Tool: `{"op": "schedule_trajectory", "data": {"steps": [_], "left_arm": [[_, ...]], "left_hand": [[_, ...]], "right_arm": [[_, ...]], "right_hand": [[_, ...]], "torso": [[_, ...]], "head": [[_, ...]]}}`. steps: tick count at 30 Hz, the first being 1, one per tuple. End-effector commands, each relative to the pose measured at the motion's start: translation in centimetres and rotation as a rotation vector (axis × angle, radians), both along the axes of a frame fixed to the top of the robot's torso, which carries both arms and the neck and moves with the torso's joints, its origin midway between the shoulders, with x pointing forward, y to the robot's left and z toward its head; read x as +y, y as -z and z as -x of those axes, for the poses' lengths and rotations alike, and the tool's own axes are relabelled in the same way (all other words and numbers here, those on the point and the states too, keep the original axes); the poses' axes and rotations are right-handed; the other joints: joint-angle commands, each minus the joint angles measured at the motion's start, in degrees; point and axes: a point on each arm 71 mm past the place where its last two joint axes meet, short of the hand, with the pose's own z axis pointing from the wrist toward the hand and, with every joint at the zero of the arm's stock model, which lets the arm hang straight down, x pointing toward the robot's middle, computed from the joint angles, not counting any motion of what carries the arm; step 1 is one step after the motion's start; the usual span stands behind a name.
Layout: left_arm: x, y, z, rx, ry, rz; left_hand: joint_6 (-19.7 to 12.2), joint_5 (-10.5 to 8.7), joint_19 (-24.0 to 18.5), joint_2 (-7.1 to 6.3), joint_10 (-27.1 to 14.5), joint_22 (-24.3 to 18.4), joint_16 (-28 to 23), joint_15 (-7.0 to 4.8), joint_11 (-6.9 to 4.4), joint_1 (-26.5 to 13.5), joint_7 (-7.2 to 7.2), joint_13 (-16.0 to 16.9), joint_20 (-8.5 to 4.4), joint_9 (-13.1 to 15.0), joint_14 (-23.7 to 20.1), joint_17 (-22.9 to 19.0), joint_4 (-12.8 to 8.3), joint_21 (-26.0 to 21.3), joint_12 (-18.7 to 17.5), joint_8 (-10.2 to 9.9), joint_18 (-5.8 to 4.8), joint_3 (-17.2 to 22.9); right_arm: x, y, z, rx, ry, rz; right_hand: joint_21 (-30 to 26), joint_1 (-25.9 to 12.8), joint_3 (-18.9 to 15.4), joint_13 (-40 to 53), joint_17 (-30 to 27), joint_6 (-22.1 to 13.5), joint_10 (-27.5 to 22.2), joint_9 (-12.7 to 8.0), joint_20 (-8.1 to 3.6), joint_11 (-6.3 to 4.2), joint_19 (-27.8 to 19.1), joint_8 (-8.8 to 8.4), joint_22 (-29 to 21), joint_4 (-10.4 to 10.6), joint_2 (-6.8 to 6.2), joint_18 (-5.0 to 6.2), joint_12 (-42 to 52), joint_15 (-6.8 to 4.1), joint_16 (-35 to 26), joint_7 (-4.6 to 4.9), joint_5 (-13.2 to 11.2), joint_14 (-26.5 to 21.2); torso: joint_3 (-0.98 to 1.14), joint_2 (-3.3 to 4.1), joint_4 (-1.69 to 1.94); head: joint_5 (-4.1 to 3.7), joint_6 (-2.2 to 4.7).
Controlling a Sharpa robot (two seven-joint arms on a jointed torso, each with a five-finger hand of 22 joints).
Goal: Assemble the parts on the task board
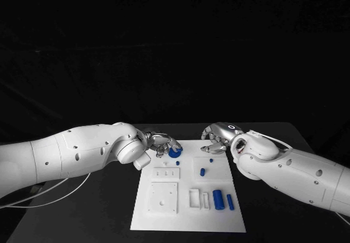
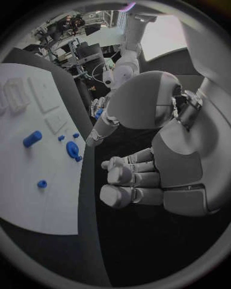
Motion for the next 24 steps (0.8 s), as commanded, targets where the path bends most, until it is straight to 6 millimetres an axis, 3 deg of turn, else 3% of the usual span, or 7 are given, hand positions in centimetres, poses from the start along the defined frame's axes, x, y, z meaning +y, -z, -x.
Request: {"op": "schedule_trajectory", "data": {"steps": [1,4,5,7,12,18,24], "left_arm": [[0.5,-0.2,-0.3,-0.075,0.052,-0.106],[0.9,-0.2,-0.5,-0.093,0.051,-0.149],[1.0,-0.2,-0.5,-0.092,0.051,-0.166],[1.4,0.0,-0.6,-0.08,0.048,-0.19],[1.7,0.5,-0.5,-0.04,0.097,-0.286],[1.8,1.5,-0.6,-0.028,0.13,-0.398],[1.3,1.8,-1.5,-0.026,0.115,-0.403]], "left_hand": [[2.9,-0.1,-0.2,2.73,0.7,-0.1,0.2,-0.94,-0.05,2.2,0.18,-0.1,-8.68,1.3,1.1,0.1,-1.4,0.2,0.0,0.3,0.18,1.1],[3.5,0.81,0.2,2.9,1.8,-0.4,0.6,-1.14,-0.28,1.8,-0.02,-0.4,-8.76,1.7,1.8,0.2,-1.5,0.6,0.0,0.3,0.29,1.2],[3.7,1.73,0.3,2.94,2.2,-0.5,0.7,-1.23,-0.36,1.7,-0.11,-0.4,-8.79,1.9,2.0,0.2,-1.8,0.7,0.0,0.3,0.33,1.2],[4.3,5.4,0.5,2.73,2.9,-0.7,0.9,-1.41,-0.56,1.4,-0.32,-0.4,-8.85,2.4,2.5,0.3,-2.4,1.0,0.2,0.4,0.4,1.4],[4.9,8.42,0.7,2.45,3.9,-1.0,1.4,-1.72,-0.9,1.4,-0.67,-0.4,-8.98,3.3,3.3,0.6,-2.8,1.5,0.4,0.3,0.61,1.4],[5.2,10.01,0.8,2.39,4.2,-1.2,1.5,-1.82,-1.01,1.3,-0.78,-0.4,-9.02,4.0,3.6,0.6,-2.8,1.8,0.5,0.2,0.71,1.5],[5.4,10.5,0.8,2.41,4.4,-1.2,1.6,-1.88,-1.09,1.2,-0.86,-0.3,-9.04,4.3,3.8,0.7,-2.8,2.0,0.6,0.2,0.76,1.5]], "right_arm": [[-1.3,-0.5,-0.4,-0.052,0.004,-0.087],[-2.7,-0.7,-0.8,-0.064,0.038,-0.104],[-3.2,-0.8,-0.9,-0.067,0.05,-0.107],[-4.0,-0.9,-1.2,-0.07,0.07,-0.118],[-5.4,-1.4,-1.7,-0.091,0.106,-0.145],[-6.3,-2.3,-2.3,-0.128,0.157,-0.153],[-6.9,-3.5,-3.0,-0.154,0.177,-0.162]], "right_hand": [[-0.5,1.0,0.0,-0.3,-0.2,-1.6,-0.2,0.0,0.1,0.09,-0.7,-0.06,-0.2,0.3,-0.19,7.03,-0.4,0.26,-0.5,1.53,0.6,-0.2],[-0.6,1.4,0.3,-0.5,-0.3,-1.5,-0.2,0.0,0.22,0.06,-0.7,0.0,-0.2,0.5,-0.25,7.03,-0.4,0.23,-0.7,1.5,1.3,-0.2],[-0.7,1.6,0.4,-0.6,-0.3,-1.5,-0.1,0.0,0.24,0.04,-0.7,0.03,-0.2,0.6,-0.27,7.03,-0.4,0.21,-0.7,1.48,1.6,-0.1],[-0.7,1.7,0.4,-0.7,-0.3,-1.4,-0.1,0.0,0.27,0.02,-0.6,0.04,-0.3,0.7,-0.38,7.03,-0.4,0.19,-0.8,1.47,2.2,0.0],[-0.8,2.0,0.5,-1.1,-0.3,-1.3,0.0,0.0,0.3,-0.01,-0.5,0.12,-0.3,0.9,-0.51,7.03,-0.5,0.16,-0.9,1.43,3.1,0.0],[-0.9,1.9,0.1,-1.5,-0.3,-1.2,0.1,0.0,0.45,-0.07,-0.3,0.2,-0.3,1.2,-0.86,7.03,-0.4,0.11,-1.0,1.38,5.1,0.1],[-1.0,1.5,-0.5,-1.7,-0.3,-1.0,0.2,0.0,0.55,-0.1,-0.3,0.28,-0.3,1.4,-1.04,7.03,-0.4,0.07,-1.1,1.34,5.7,0.2]], "torso": [[0.06,-0.04,-0.05],[0.12,-0.02,-0.01],[0.12,0.0,0.02],[0.13,0.01,0.02],[0.1,-0.04,-0.08],[-0.01,0.04,0.03],[-0.07,0.02,0.04]], "head": [[0.41,-0.15],[0.55,-0.21],[0.6,-0.25],[0.73,-0.29],[1.11,-0.58],[1.22,-0.82],[1.22,-1.18]]}}
